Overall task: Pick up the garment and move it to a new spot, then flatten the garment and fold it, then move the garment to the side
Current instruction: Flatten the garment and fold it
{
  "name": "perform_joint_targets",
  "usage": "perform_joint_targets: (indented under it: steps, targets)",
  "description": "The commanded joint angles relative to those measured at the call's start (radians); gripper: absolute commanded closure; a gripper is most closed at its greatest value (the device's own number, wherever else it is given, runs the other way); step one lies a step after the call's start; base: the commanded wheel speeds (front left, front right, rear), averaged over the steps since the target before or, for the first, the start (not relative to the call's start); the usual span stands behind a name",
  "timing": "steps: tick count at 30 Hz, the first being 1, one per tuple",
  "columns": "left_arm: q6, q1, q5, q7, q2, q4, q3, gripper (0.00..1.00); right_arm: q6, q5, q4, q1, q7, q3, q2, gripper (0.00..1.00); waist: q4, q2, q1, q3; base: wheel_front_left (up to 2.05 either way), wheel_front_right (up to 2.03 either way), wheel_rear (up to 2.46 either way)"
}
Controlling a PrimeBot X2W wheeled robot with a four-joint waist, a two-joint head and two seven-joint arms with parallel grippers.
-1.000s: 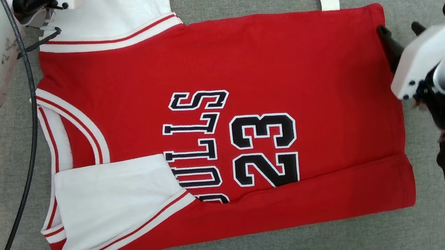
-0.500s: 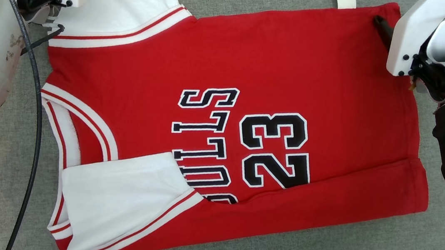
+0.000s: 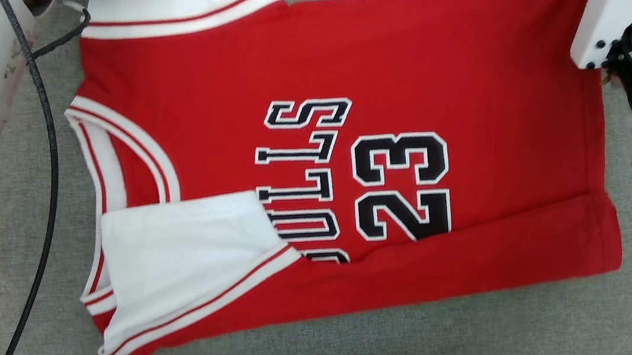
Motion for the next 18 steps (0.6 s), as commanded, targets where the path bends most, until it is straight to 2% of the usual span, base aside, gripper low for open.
perform_joint_targets:
  steps: [1,7,9,15,18]
  targets:
    - [-0.001,-0.016,-0.001,-0.025,0.006,-0.009,-0.004,1.00,-0.001,0.003,0.009,-0.010,-0.024,-0.006,-0.006,1.00,0.005,-0.0001,0.0000,-0.004,0.00,0.00,0.00]
    - [-0.001,-0.009,-0.023,-0.152,0.014,-0.052,-0.027,1.00,-0.001,0.047,0.053,-0.024,-0.138,-0.016,-0.026,1.00,0.030,-0.0001,0.0000,-0.028,0.00,0.00,0.00]
    - [-0.001,0.008,-0.041,-0.170,0.008,-0.063,-0.039,1.00,-0.001,0.085,0.074,-0.017,-0.146,-0.017,-0.028,1.00,0.041,-0.0001,0.0000,-0.042,0.00,0.00,0.00]
    - [-0.002,0.091,-0.132,-0.195,0.015,-0.146,-0.080,1.00,-0.001,0.248,0.074,0.054,-0.093,0.026,-0.070,1.00,0.081,-0.0001,0.0000,-0.110,0.00,0.00,0.00]
    - [-0.002,0.155,-0.176,-0.212,0.040,-0.217,-0.112,1.00,0.000,0.352,0.033,0.110,-0.045,0.057,-0.113,1.00,0.100,-0.0001,0.0000,-0.154,0.00,0.00,0.00]
